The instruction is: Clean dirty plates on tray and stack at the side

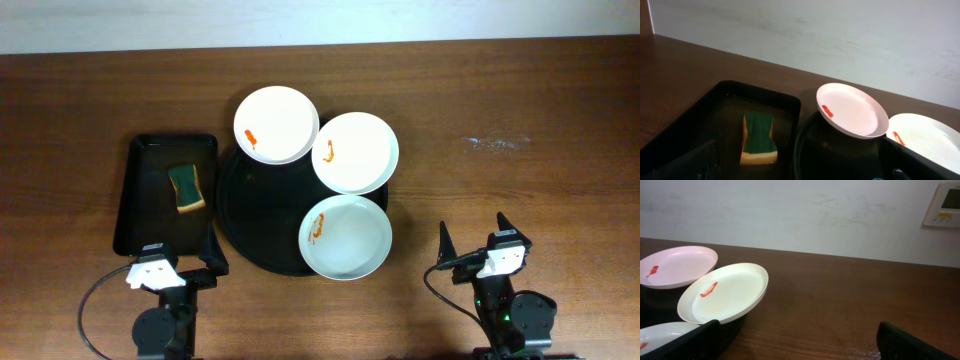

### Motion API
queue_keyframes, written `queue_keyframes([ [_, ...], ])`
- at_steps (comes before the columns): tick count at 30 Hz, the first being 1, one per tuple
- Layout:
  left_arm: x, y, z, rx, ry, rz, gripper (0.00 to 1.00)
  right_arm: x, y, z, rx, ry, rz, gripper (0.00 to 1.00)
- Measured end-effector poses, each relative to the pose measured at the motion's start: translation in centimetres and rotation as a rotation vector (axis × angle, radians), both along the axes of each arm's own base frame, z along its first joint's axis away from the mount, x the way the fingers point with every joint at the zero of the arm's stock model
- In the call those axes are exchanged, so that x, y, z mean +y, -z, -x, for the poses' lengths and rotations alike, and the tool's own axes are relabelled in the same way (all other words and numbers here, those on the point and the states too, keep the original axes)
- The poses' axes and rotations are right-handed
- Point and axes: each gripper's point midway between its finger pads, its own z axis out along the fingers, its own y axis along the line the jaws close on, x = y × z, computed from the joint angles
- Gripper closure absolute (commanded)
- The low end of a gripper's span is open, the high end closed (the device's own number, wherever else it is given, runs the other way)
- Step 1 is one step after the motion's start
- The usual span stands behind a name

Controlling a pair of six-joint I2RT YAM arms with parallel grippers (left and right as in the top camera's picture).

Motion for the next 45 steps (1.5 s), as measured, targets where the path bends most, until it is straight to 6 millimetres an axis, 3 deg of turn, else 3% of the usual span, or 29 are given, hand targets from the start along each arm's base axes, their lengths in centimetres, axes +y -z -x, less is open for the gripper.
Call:
queue_keyframes([
  [45, -0.01, -0.48, -0.06, -0.021, 0.000, 0.000, 0.01, 0.31, -0.14, 0.03, -0.004, -0.017, -0.014, 0.01],
])
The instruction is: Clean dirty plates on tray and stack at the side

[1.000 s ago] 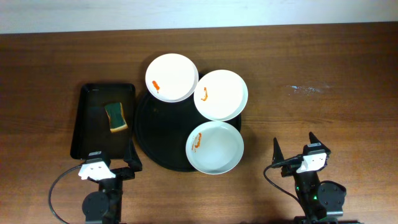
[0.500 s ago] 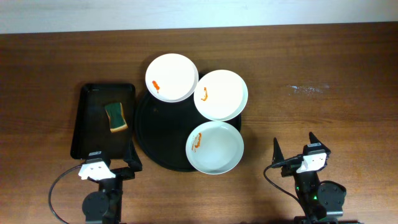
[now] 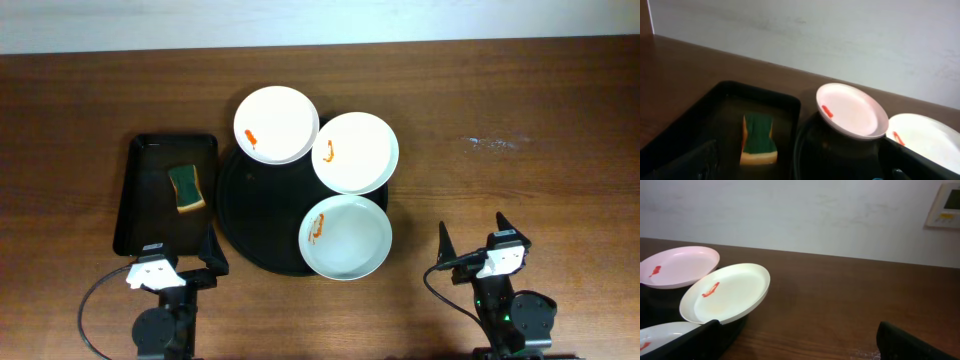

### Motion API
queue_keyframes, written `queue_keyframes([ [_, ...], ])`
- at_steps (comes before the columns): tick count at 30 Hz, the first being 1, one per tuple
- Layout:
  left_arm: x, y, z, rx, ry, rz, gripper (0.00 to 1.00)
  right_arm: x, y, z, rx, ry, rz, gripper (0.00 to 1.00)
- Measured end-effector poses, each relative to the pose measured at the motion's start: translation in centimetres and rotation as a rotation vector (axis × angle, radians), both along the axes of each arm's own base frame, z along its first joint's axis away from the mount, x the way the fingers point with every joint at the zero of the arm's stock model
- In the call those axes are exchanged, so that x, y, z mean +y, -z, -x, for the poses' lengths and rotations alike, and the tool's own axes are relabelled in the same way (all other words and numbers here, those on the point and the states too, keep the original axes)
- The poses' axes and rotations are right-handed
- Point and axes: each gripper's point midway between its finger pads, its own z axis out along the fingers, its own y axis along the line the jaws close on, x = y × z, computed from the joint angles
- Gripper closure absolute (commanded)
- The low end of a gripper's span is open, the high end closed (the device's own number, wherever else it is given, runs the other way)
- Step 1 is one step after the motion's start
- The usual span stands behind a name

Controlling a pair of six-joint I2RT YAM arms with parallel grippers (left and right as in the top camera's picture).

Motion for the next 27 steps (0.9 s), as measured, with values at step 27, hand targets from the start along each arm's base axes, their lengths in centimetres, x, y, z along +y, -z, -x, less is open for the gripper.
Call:
queue_keyframes([
  [27, -4.6, -14.3, -4.5, 0.806, 0.403, -0.182, 0.01, 6.0, -8.4, -3.5, 1.370, -0.289, -0.289, 0.00],
])
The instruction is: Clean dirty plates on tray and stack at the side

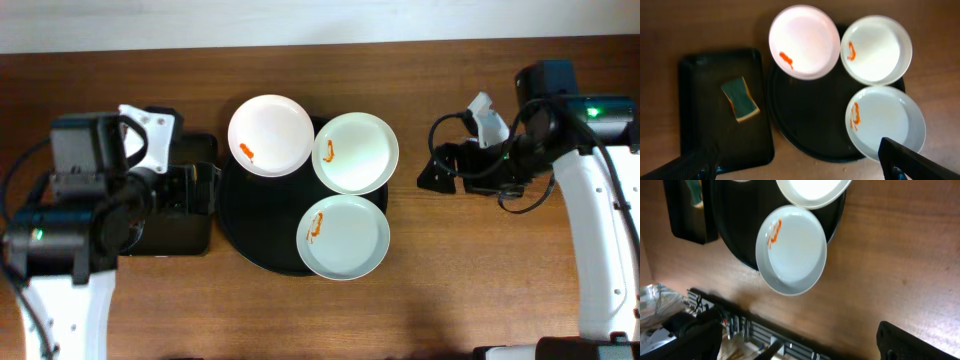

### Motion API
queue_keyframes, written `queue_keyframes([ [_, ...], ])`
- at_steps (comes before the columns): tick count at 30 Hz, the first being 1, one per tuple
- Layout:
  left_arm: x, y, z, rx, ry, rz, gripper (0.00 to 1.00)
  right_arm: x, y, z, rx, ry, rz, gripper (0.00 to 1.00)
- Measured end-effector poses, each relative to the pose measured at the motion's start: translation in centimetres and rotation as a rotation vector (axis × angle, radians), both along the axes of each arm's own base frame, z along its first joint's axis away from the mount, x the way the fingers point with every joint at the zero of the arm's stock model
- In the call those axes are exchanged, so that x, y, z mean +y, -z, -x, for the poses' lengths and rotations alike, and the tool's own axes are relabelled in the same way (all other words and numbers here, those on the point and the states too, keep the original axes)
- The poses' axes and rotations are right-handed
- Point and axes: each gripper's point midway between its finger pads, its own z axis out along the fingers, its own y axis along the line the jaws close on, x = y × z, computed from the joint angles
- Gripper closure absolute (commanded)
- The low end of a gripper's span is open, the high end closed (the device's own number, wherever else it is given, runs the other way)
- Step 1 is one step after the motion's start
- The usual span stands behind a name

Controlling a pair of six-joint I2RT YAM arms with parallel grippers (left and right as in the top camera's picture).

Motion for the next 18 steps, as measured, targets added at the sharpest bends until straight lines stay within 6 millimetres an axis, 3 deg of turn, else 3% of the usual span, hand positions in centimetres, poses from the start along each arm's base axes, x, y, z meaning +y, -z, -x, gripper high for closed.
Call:
queue_keyframes([
  [1, -0.1, 1.7, -0.4, 0.076, 0.002, 0.002, 0.01, 0.3, 0.7, 0.3, 0.019, -0.009, 0.001, 0.01],
  [3, 0.0, 3.2, -0.7, 0.141, -0.003, 0.001, 0.01, 1.0, 2.7, 0.7, 0.052, -0.028, 0.018, 0.03],
  [6, 1.1, 5.1, -1.6, 0.214, -0.087, -0.023, 0.01, 2.7, 8.1, 1.2, 0.113, -0.025, 0.102, 0.06],
  [8, 2.0, 6.0, -2.2, 0.243, -0.161, -0.044, 0.01, 3.7, 12.2, 2.7, 0.181, -0.005, 0.196, 0.16],
  [10, 2.4, 6.3, -2.3, 0.257, -0.193, -0.053, 0.01, 4.7, 14.8, 3.0, 0.168, 0.017, 0.239, 0.27],
  [14, 3.2, 7.0, -2.9, 0.270, -0.233, -0.082, 0.01, 6.7, 17.4, 3.8, 0.145, 0.032, 0.265, 0.29],
  [18, 3.6, 7.8, -3.6, 0.284, -0.255, -0.100, 0.01, 6.5, 19.7, 3.9, 0.117, 0.108, 0.331, 0.28],
])
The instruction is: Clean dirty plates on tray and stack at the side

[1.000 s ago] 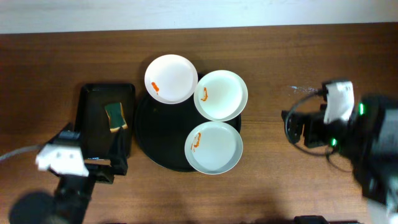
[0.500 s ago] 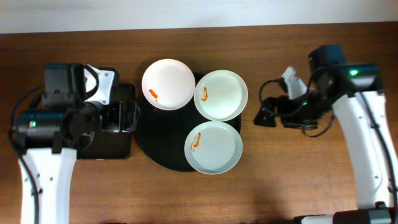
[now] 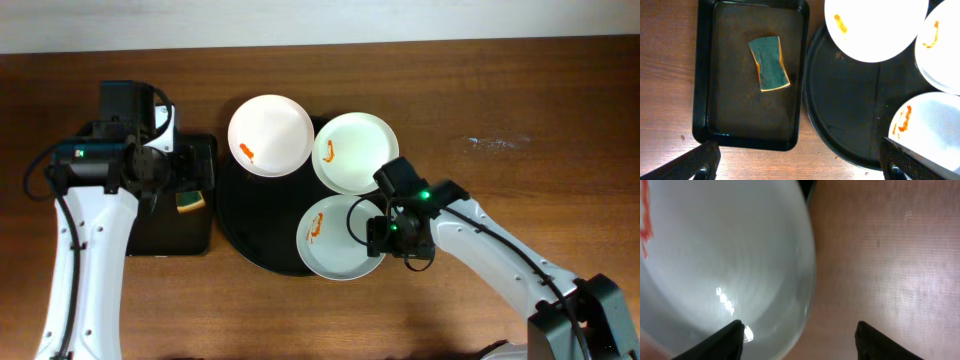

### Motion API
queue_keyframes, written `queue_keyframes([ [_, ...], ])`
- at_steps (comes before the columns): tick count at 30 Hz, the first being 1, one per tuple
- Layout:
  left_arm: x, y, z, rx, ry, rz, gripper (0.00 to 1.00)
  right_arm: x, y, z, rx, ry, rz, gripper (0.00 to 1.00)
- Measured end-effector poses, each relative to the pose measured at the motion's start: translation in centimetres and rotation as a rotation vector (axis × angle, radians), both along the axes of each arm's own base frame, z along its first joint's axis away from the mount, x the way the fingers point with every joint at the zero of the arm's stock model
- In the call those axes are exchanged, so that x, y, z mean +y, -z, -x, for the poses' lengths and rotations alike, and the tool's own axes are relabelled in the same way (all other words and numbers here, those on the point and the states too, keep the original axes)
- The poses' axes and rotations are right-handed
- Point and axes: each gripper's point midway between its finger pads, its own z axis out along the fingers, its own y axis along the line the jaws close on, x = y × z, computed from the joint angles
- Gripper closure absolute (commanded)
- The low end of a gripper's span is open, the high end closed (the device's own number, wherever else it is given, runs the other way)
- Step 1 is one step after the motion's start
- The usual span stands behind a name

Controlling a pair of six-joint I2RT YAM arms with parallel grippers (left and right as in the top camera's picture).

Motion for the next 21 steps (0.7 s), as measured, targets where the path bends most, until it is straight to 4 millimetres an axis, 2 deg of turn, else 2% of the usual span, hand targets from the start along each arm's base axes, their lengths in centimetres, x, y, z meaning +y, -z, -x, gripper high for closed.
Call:
queue_keyframes([
  [3, 0.1, 0.8, -0.3, 0.024, -0.015, 0.001, 0.01, 0.2, 1.2, -0.8, -0.047, 0.035, -0.021, 0.30],
  [5, 0.1, 1.1, -0.4, 0.034, -0.016, 0.001, 0.01, 0.8, 1.8, -0.8, -0.052, 0.049, -0.059, 0.36],
  [7, 0.1, 1.2, -0.4, 0.038, -0.016, 0.001, 0.01, 1.1, 1.8, -0.8, -0.049, 0.068, -0.075, 0.41],
  [10, 0.1, 1.2, -0.4, 0.038, -0.016, 0.001, 0.01, 1.2, 1.7, -0.7, -0.035, 0.112, -0.087, 0.41],
  [11, 0.1, 1.2, -0.4, 0.039, -0.016, 0.001, 0.01, 1.2, 1.8, -0.7, -0.030, 0.135, -0.089, 0.39],
  [12, 0.1, 1.2, -0.3, 0.042, -0.016, 0.001, 0.01, 1.2, 1.9, -0.6, -0.023, 0.156, -0.089, 0.01],
  [15, 0.1, 1.3, -0.2, 0.046, -0.016, 0.001, 0.01, 0.8, 2.7, 0.2, 0.009, 0.198, -0.082, 0.01],
  [16, 0.1, 1.3, -0.2, 0.046, -0.016, 0.001, 0.01, 0.8, 2.9, 0.6, 0.029, 0.204, -0.092, 0.07],
  [19, 0.1, 1.3, -0.3, 0.045, -0.016, 0.001, 0.01, 0.6, 3.3, 0.7, 0.059, 0.259, -0.150, 0.40],
  [20, 0.1, 1.2, -0.3, 0.044, -0.016, 0.001, 0.01, 0.7, 3.3, 0.3, 0.052, 0.275, -0.174, 0.46],
  [21, 0.1, 1.2, -0.3, 0.043, -0.016, 0.001, 0.01, 1.0, 3.2, -0.1, 0.047, 0.284, -0.204, 0.47],
])
